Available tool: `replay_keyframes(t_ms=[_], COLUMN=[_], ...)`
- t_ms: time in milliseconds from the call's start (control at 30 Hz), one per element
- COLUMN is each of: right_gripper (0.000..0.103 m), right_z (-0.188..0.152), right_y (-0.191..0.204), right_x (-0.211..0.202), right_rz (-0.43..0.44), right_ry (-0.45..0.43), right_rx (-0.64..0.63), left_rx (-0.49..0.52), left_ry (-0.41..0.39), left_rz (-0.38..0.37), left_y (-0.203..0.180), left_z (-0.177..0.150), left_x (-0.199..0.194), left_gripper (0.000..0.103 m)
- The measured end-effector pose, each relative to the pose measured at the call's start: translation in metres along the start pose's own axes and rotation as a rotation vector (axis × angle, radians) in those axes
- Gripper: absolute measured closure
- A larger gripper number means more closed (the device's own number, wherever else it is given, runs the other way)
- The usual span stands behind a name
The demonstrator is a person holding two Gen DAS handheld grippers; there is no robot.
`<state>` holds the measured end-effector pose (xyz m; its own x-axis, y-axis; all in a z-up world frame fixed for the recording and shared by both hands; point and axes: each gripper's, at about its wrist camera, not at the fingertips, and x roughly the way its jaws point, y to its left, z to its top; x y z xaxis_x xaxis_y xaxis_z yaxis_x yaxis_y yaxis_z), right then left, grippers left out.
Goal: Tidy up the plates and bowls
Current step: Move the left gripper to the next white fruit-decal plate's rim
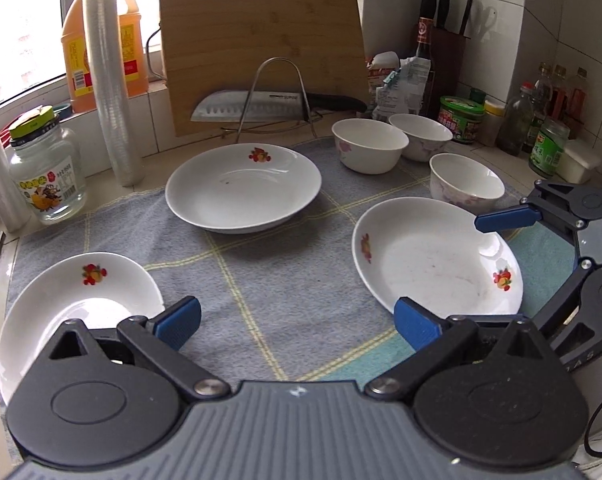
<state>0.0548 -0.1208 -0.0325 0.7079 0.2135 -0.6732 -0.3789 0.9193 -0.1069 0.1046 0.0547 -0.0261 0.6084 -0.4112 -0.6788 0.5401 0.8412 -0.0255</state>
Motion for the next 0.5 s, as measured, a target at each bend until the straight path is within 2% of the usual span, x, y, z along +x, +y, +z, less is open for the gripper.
replay_keyframes(t_ms=[500], right_gripper=[0.0], right_z=[-0.06], right_y=[-0.054], right_x=[-0.034], right_rz=[0.008], right_ry=[0.029], right_rx=[0.039], left_rx=[-0.017], left_ry=[0.056], left_rz=[-0.06], left_y=[-0.043], left_z=[0.008], left_x=[0.025], left_gripper=[0.001])
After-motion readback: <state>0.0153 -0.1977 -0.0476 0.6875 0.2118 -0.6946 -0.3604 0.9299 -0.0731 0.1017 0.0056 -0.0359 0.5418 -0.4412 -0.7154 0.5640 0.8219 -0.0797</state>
